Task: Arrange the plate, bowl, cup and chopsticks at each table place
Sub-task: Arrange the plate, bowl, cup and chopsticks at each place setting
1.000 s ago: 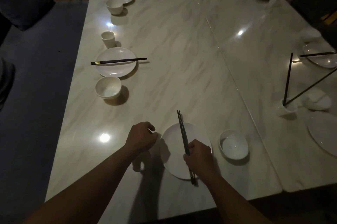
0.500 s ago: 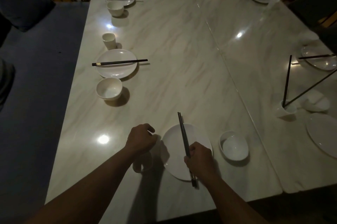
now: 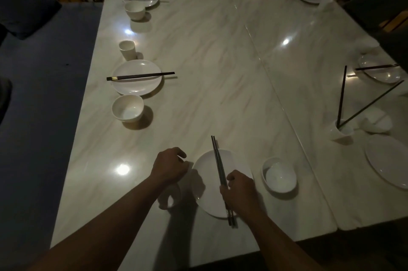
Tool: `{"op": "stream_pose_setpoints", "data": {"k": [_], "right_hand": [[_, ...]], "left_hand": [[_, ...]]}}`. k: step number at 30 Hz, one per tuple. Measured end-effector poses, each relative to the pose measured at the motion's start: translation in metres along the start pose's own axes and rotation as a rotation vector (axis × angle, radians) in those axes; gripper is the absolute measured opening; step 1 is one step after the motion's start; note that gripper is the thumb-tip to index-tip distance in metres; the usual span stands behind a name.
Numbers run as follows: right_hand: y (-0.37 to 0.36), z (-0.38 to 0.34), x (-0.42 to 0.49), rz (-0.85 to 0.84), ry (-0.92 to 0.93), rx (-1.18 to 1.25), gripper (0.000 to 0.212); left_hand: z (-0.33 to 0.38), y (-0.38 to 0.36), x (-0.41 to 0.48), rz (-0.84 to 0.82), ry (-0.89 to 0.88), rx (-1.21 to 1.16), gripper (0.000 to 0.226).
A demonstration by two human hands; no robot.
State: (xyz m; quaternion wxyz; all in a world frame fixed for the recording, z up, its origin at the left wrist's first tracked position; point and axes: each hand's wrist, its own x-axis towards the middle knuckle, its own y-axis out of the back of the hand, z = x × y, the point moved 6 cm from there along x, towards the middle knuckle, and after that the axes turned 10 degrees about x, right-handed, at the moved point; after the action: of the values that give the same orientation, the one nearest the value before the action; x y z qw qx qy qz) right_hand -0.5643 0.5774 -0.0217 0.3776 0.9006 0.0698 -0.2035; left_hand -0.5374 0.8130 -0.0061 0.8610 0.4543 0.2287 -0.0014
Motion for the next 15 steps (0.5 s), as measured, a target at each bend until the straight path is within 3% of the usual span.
{"op": "stream_pose_setpoints", "data": {"k": [8, 15], "right_hand": [[0.066, -0.008, 0.008, 0.089, 0.09, 0.05, 0.011], [0.173, 0.026, 0.03, 0.265, 0.067, 0.03, 0.009]], "left_hand": [[0.044, 0.0, 0.008, 0.046, -0.059, -0.011, 0.026], [0.126, -0.017, 0.019, 0.06, -0.151, -0.056, 0.021]]}}
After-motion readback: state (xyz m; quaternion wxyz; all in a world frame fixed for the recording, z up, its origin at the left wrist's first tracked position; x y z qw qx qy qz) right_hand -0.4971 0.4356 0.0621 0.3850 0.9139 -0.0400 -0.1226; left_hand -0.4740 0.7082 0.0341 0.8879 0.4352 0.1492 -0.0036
